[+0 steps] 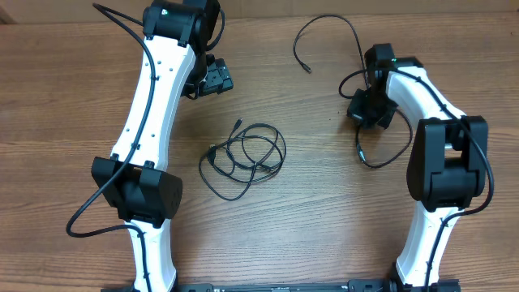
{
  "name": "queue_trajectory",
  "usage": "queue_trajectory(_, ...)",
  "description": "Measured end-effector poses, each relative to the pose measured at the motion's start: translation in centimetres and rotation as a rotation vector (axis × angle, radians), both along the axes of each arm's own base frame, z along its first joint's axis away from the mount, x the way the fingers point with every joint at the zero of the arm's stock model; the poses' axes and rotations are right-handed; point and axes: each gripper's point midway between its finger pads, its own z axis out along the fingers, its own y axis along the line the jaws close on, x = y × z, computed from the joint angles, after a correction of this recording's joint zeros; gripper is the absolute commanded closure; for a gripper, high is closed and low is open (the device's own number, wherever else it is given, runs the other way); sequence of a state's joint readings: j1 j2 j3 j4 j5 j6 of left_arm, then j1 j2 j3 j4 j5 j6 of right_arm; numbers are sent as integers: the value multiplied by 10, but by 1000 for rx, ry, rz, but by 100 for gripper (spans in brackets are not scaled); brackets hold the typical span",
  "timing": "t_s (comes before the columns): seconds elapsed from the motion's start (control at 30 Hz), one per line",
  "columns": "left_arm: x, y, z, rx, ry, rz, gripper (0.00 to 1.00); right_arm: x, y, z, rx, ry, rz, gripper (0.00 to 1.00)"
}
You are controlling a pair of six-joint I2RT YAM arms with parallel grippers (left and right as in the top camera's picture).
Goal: Untangle cables
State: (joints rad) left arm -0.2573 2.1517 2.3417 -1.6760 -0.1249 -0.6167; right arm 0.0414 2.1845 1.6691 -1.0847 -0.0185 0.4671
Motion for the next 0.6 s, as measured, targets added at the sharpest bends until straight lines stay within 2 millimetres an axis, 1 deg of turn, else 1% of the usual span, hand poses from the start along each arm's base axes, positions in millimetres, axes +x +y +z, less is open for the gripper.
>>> queue_trajectory(0.07, 0, 0, 0, 0, 0, 0, 1, 5, -7, 14, 0, -4, -18, 96)
queue_trajectory(0.13, 0, 0, 0, 0, 0, 0, 0, 13, -17, 35, 0, -21, -39, 96)
queue_trajectory(0.23, 0, 0, 0, 0, 0, 0, 0, 26, -32, 76, 1, -78, -73, 96)
queue_trajectory(0.37, 0, 0, 0, 0, 0, 0, 0, 35, -49, 144, -2, -202, -110, 96)
queue_trajectory(0.4, 0, 0, 0, 0, 0, 0, 0, 35, -53, 167, -4, -252, -120, 96)
queue_trajectory(0.47, 0, 0, 0, 0, 0, 0, 0, 33, -57, 199, -7, -323, -127, 96)
queue_trajectory(0.5, 0, 0, 0, 0, 0, 0, 0, 30, -58, 219, -8, -368, -129, 96)
queue_trajectory(0.6, 0, 0, 0, 0, 0, 0, 0, 15, -57, 266, -10, -476, -129, 96)
